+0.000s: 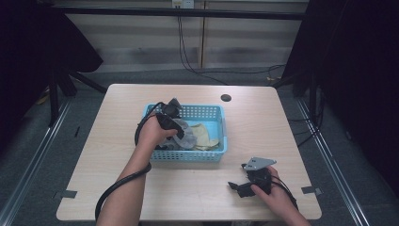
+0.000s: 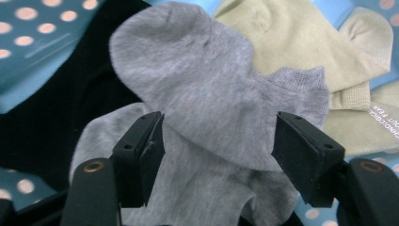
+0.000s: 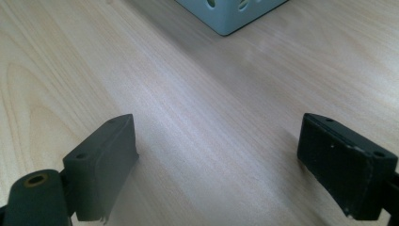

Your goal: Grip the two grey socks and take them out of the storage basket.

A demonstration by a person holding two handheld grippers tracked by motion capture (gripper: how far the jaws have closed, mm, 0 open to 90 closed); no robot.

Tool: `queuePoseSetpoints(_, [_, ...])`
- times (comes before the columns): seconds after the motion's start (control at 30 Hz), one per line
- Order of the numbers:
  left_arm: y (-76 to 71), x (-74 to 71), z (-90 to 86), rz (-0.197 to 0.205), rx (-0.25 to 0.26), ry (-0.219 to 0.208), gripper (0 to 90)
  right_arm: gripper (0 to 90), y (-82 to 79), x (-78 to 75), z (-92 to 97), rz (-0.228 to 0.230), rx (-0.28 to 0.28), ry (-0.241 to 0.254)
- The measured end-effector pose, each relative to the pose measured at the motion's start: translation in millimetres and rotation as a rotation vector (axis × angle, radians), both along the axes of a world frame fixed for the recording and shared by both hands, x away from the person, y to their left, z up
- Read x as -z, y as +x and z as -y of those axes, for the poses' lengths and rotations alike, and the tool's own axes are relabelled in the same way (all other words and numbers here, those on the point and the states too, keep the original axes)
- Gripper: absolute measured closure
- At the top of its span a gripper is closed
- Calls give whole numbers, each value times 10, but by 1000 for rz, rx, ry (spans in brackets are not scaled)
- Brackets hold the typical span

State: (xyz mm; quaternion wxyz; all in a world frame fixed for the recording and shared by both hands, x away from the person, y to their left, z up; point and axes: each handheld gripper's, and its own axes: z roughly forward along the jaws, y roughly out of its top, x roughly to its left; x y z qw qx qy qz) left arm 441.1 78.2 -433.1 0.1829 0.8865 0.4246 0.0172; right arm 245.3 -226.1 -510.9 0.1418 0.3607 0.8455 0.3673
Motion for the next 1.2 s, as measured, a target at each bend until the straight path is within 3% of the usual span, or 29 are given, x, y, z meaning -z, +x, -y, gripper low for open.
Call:
queuePoseSetpoints(0.47, [47, 156, 40, -41, -7, 24, 556, 117, -1, 1, -1, -1, 2, 1])
queuePoseSetpoints(0.5, [50, 185, 43, -63, 0, 28, 603, 117, -2, -1, 0, -3, 2, 1])
queuePoseSetpoints(0.57, [52, 193, 44, -67, 6, 33, 640, 117, 0, 0, 0, -1, 0, 1])
queuePoseSetpoints(0.63, [58, 190, 44, -85, 14, 29, 770, 117, 0, 1, -1, 0, 1, 1])
queuePoseSetpoints(0.77, [67, 169, 51, -92, 31, 46, 849, 117, 0, 1, -1, 0, 1, 1])
queuePoseSetpoints(1.2, [71, -47, 30, -102, 39, 43, 889, 117, 1, -1, 3, 5, 0, -3])
